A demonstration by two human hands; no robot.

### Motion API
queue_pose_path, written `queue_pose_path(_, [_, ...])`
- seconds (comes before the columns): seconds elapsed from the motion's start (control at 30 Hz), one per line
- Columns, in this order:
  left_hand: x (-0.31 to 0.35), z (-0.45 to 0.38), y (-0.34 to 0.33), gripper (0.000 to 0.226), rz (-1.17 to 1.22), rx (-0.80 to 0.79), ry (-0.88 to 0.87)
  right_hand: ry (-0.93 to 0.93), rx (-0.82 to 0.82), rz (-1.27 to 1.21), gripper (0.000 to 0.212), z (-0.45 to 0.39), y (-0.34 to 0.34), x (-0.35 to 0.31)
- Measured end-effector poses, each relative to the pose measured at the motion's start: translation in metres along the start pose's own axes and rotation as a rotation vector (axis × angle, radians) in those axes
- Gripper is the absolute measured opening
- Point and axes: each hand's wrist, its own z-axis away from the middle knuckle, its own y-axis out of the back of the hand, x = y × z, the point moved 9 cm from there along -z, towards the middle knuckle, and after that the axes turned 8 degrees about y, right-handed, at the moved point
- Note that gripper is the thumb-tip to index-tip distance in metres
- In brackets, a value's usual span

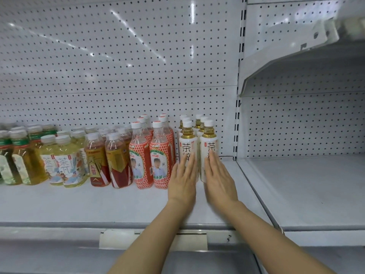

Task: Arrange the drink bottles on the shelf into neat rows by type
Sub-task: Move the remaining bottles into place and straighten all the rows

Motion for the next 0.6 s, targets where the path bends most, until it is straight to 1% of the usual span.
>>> queue_pose_path(0.07, [-0.006, 0.005, 0.003, 0.078, -0.015, -0.017, -0.005, 0.021, 0.002, -0.011, 0.095, 0.002, 0.006, -0.011])
queue_pose_path(0.13, [-0.017, 0.015, 0.007, 0.078, -0.041, 0.011, -0.007, 0.034, 0.015, -0.042, 0.098, 0.004, 0.01, -0.024])
queue_pose_path(0.17, [-0.025, 0.019, 0.011, 0.079, -0.039, 0.054, -0.006, 0.045, 0.049, -0.061, 0.097, 0.002, 0.013, -0.032])
queue_pose_path(0.27, [-0.058, 0.032, 0.029, 0.077, 0.049, 0.224, 0.005, 0.11, 0.177, -0.092, 0.084, -0.009, 0.024, -0.063])
queue_pose_path(0.33, [-0.086, 0.037, 0.038, 0.074, 0.064, 0.31, 0.014, 0.139, 0.17, -0.151, 0.085, -0.021, 0.023, -0.085])
queue_pose_path(0.43, [-0.129, 0.037, 0.043, 0.071, 0.078, 0.353, 0.04, 0.124, 0.165, -0.234, 0.098, -0.039, 0.014, -0.106])
queue_pose_path(0.53, [-0.161, 0.034, 0.032, 0.075, 0.079, 0.304, 0.037, 0.075, 0.129, -0.301, 0.113, -0.051, 0.002, -0.12])
queue_pose_path(0.6, [-0.174, 0.027, 0.021, 0.082, 0.082, 0.285, 0.019, -0.005, 0.112, -0.356, 0.124, -0.056, -0.004, -0.119])
